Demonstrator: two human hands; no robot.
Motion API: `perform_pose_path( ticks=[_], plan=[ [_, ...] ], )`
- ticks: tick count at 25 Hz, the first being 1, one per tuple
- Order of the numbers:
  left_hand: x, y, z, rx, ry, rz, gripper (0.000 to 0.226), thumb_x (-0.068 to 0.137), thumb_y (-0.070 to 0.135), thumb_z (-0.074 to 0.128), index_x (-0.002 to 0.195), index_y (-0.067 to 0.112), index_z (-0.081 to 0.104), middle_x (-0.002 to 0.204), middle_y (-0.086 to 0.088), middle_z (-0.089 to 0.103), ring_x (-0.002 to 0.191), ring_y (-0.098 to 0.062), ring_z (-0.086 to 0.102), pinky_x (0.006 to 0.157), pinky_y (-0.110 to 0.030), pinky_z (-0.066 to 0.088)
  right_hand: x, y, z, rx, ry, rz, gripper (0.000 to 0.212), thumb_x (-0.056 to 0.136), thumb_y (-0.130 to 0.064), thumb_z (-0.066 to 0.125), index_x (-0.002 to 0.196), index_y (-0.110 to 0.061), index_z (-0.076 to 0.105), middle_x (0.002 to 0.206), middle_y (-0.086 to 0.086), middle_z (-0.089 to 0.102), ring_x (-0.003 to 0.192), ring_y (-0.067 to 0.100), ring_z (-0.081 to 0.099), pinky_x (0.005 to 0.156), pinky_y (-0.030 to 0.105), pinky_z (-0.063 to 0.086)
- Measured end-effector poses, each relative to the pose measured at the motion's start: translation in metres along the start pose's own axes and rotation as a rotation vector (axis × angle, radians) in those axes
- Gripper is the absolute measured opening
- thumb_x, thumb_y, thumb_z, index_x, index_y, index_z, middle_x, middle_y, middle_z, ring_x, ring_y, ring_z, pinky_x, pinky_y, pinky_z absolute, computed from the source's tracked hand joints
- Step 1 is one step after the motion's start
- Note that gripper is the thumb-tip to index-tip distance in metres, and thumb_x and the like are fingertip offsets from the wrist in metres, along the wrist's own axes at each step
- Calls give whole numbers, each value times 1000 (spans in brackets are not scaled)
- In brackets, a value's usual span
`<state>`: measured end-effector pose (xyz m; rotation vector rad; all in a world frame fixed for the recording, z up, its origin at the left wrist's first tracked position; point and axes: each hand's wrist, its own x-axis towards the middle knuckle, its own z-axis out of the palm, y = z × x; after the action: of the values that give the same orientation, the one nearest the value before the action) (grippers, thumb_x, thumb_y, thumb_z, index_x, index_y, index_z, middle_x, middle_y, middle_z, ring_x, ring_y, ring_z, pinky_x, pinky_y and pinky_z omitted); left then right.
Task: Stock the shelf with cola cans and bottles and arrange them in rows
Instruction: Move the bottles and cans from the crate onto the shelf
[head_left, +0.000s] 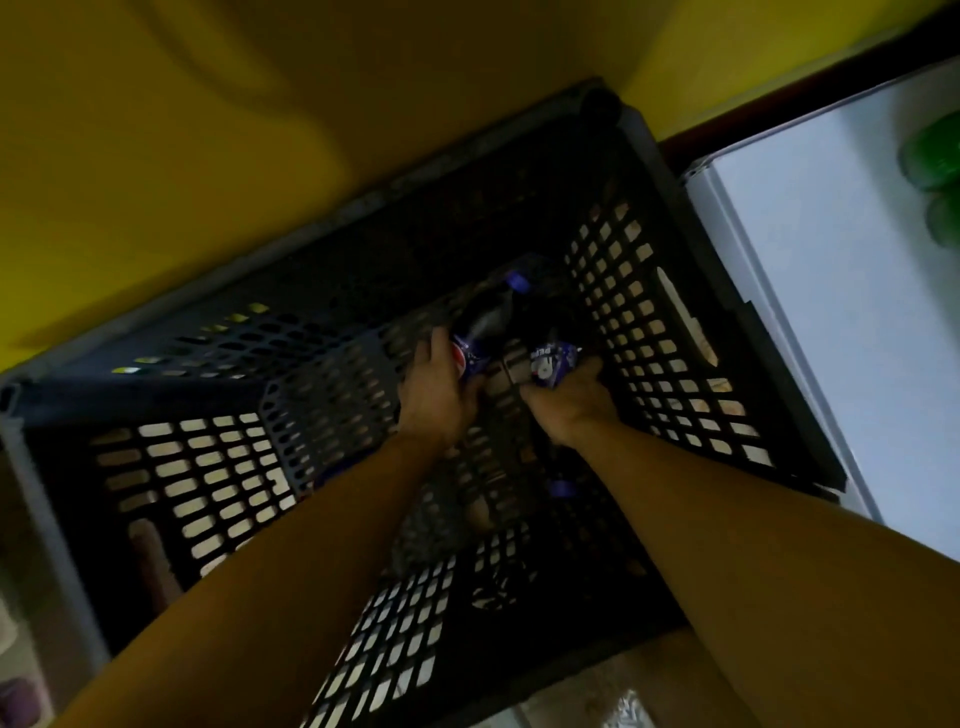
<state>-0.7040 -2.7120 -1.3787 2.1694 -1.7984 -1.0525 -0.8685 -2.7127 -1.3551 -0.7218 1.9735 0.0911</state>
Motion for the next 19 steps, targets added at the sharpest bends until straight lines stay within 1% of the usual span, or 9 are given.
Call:
perform_pose_path(
  ticks=[3, 4, 6, 8, 10, 12, 15, 17, 19],
  plan=[
    [-26, 16, -22, -210, 81, 94, 72, 87, 18, 76, 143, 5, 35, 139, -18, 51, 127, -31, 53, 102, -31, 42, -29, -23, -12, 120, 6, -29, 107, 74, -65, 67, 155, -7, 26, 150, 17, 44, 130, 37, 50, 108, 45, 45],
    [-32, 27, -32, -245, 110, 131, 75, 87, 18, 76, 147, 5, 32, 142, -17, 50, 130, -27, 51, 105, -30, 40, -41, -29, -19, 136, -15, -50, 105, 73, -65, 66, 154, -8, 31, 149, 16, 46, 129, 36, 51, 108, 43, 45],
    [-47, 56, -62, -298, 191, 228, 81, 88, 19, 76, 152, 3, 28, 146, -17, 48, 133, -25, 48, 111, -35, 40, -74, -36, -40, 145, -23, -102, 104, 65, -68, 64, 149, -10, 40, 144, 14, 53, 124, 34, 55, 104, 39, 47],
    [-63, 89, -102, -344, 271, 334, 81, 88, 20, 75, 152, 4, 28, 146, -14, 49, 134, -24, 49, 111, -37, 41, -113, -39, -68, 188, -7, -151, 91, 70, -65, 66, 141, -9, 51, 132, 13, 61, 114, 33, 62, 97, 36, 52],
    [-84, 126, -146, -393, 321, 460, 78, 88, 22, 76, 150, 7, 31, 144, -10, 51, 134, -22, 49, 111, -39, 41, -157, -39, -104, 290, 12, -209, 79, 75, -61, 67, 134, -9, 57, 124, 13, 65, 106, 32, 66, 93, 38, 55],
    [-102, 163, -185, -398, 359, 579, 76, 87, 23, 76, 148, 9, 34, 140, -7, 53, 131, -20, 51, 108, -37, 43, -200, -36, -144, 386, 46, -290, 67, 74, -57, 69, 124, -13, 61, 113, 10, 69, 96, 29, 68, 84, 35, 56],
    [-149, 240, -236, -420, 393, 782, 72, 87, 23, 77, 145, 13, 37, 132, -3, 56, 121, -14, 55, 99, -27, 45, -273, -9, -215, 496, 146, -398, 46, 71, -48, 73, 102, -16, 66, 93, 7, 71, 80, 26, 69, 67, 31, 53],
    [-188, 300, -254, -442, 398, 907, 71, 86, 25, 77, 145, 14, 38, 128, -1, 58, 116, -12, 57, 95, -22, 46, -317, 18, -263, 605, 216, -440, 41, 68, -45, 74, 95, -14, 68, 86, 8, 72, 73, 26, 69, 66, 33, 53],
    [-228, 356, -254, -493, 367, 1031, 71, 86, 28, 76, 144, 14, 38, 125, -1, 60, 111, -13, 59, 93, -25, 48, -356, 54, -307, 728, 274, -463, 46, 65, -42, 75, 97, -9, 69, 85, 13, 73, 66, 27, 67, 63, 35, 54]
  ],
)
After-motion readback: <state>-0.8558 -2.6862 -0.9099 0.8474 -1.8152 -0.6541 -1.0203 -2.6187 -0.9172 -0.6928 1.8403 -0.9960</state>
